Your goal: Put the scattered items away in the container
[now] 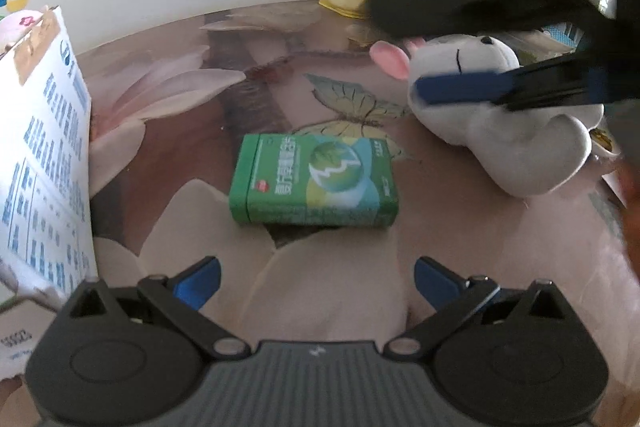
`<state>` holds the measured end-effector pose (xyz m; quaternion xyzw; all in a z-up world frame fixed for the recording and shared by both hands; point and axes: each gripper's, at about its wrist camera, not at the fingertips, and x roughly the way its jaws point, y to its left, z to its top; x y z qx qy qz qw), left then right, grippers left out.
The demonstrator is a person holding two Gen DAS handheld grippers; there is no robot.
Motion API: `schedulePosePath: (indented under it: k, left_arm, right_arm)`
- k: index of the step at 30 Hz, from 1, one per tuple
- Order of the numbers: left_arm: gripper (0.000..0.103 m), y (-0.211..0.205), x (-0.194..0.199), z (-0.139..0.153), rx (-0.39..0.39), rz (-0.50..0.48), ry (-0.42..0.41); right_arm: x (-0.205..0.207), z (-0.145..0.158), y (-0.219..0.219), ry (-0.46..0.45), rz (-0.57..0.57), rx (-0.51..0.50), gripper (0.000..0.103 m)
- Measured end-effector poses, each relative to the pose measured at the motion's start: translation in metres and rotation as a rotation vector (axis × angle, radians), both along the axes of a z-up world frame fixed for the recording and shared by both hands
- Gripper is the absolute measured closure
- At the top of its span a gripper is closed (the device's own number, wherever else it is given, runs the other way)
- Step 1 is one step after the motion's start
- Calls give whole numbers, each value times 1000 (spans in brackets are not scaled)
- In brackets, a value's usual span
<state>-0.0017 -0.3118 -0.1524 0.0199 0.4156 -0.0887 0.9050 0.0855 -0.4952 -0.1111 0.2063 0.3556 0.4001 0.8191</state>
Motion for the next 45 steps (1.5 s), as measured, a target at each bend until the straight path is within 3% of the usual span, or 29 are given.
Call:
schedulePosePath:
  k: [4,10,15,17,21,25,27,34,37,40,41,45]
  left_arm:
    - [0,3,-2,-3,-1,21,4]
    - [0,5,-6,-5,6,28,13]
    - [0,8,-8,-6,1,31,9]
    - [0,11,-9,-6,-5,37,7]
    - [0,14,-8,-5,-8,44,0]
    - [0,14,-5,-2,-4,73,-6]
    - [0,12,-5,1,-5,84,-15]
    - [1,0,4,3,38,118,-56]
    - [9,-5,6,1,75,116,-59]
    - [23,-6,9,-3,123,102,-81]
    - [32,-7,9,-2,135,97,-95]
    - [35,-8,11,1,191,79,-106]
  right_arm:
    - [21,-12,22,32,2,-37,0]
    - [29,-28,60,38,-18,-241,0]
    - [27,-41,71,118,29,-266,0]
    - [23,-44,65,170,47,-202,0]
    - [15,-59,41,342,68,25,0]
    - [6,-67,23,441,101,205,0]
    - [-1,-61,15,418,85,202,0]
    - [-28,-28,-10,147,-110,-39,0]
    - [-40,-14,-21,30,-192,-142,0]
    - [-52,1,-32,-88,-274,-245,0]
    - [-56,5,-36,-127,-302,-279,0]
    - [-70,22,-50,-273,-403,-405,0]
